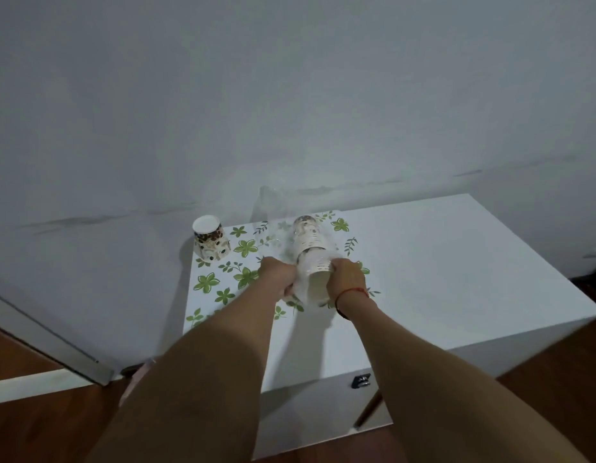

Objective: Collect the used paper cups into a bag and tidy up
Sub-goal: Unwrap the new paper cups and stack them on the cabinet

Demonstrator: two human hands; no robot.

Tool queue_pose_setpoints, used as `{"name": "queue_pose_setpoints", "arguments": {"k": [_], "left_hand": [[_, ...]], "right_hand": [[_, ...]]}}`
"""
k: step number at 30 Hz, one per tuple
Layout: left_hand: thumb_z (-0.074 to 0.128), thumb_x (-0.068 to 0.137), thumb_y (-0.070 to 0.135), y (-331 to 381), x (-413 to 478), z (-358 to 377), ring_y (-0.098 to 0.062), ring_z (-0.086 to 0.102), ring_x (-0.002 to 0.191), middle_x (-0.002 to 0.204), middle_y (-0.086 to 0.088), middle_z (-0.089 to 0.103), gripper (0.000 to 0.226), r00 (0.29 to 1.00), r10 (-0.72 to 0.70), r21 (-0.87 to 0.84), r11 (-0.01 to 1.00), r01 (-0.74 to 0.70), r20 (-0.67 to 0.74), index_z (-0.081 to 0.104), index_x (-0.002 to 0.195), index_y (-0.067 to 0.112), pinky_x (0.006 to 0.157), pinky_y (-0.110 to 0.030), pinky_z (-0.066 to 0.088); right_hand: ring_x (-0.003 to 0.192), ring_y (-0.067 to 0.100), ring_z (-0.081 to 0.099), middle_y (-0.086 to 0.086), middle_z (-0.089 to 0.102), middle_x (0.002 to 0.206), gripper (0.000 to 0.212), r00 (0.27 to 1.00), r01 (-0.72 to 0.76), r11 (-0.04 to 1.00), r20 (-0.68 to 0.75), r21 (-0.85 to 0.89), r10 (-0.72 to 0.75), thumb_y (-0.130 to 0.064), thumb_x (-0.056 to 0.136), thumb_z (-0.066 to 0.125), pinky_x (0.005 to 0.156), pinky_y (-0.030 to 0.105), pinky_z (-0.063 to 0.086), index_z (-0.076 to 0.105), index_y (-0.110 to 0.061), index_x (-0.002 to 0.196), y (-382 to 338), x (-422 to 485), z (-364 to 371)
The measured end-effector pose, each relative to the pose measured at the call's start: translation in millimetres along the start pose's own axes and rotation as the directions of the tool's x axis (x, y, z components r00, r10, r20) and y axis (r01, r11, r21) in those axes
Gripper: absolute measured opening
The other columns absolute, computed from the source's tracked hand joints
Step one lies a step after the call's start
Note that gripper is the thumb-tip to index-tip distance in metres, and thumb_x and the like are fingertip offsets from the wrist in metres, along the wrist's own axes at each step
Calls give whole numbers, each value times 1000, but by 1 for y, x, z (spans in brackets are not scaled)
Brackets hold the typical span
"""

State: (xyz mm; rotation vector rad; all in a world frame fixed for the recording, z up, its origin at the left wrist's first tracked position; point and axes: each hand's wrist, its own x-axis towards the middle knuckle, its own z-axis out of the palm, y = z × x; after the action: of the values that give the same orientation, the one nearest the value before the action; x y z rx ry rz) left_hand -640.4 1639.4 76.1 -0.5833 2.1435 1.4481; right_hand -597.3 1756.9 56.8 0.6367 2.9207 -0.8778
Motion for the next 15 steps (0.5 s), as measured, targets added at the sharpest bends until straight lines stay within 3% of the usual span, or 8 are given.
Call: {"name": "queue_pose_setpoints", "arguments": {"k": [2, 4, 7, 9, 12, 15], "left_hand": [[62, 88, 4, -4, 14, 0, -31, 68, 102, 117, -23, 66, 39, 990, 65, 120, 991, -49, -125, 56, 125, -9, 71, -30, 57], [67, 88, 13, -7, 25, -2, -31, 67, 107, 119, -21, 67, 36, 982, 86, 84, 994, -73, -168, 61, 117, -7, 87, -35, 56], [74, 83, 25, -12, 26, 4, -33, 71, 98, 122, -19, 65, 55, 988, 56, -54, 996, -64, -145, 55, 126, -4, 76, -35, 62], [73, 83, 30, -11, 19, 11, -35, 71, 95, 121, -21, 64, 58, 979, 77, -145, 984, -105, -188, 53, 125, -5, 73, -40, 62], [59, 86, 40, -17, 5, 14, -34, 68, 96, 106, -19, 70, 47, 940, 145, -73, 982, -175, -310, 65, 105, -3, 84, -40, 57], [50, 85, 42, -30, -8, 10, -35, 67, 92, 97, -18, 71, 40, 949, 194, -53, 976, -213, -247, 66, 78, 6, 87, -47, 56]], "right_hand": [[101, 33, 61, 20, 67, 107, 24, 998, 50, 999, 29, 19, -51, 4, 85, 42, 73, 29, 41, 63, -5, 87, 13, 0, -8], [87, 29, 58, 20, 66, 94, 22, 997, 59, 996, 45, 61, -61, 4, 82, 44, 68, 25, 36, 66, 1, 85, 28, 1, -16], [90, 27, 58, 12, 64, 96, 24, 978, -23, 970, 207, 240, -28, -17, 80, 55, 78, 36, 51, 66, -4, 98, 37, -5, -14], [100, 24, 62, 5, 66, 109, 51, 935, -166, 909, 355, 383, 21, -42, 69, 59, 92, 43, 54, 62, -15, 112, 31, -13, -11], [109, 23, 58, 3, 60, 122, 83, 890, -253, 886, 453, 389, 55, -67, 57, 51, 99, 44, 49, 54, -19, 125, 20, -14, -10], [112, 24, 55, 0, 56, 126, 98, 846, -324, 865, 527, 384, 83, -83, 51, 45, 98, 44, 49, 52, -23, 129, 12, -15, -13]]}}
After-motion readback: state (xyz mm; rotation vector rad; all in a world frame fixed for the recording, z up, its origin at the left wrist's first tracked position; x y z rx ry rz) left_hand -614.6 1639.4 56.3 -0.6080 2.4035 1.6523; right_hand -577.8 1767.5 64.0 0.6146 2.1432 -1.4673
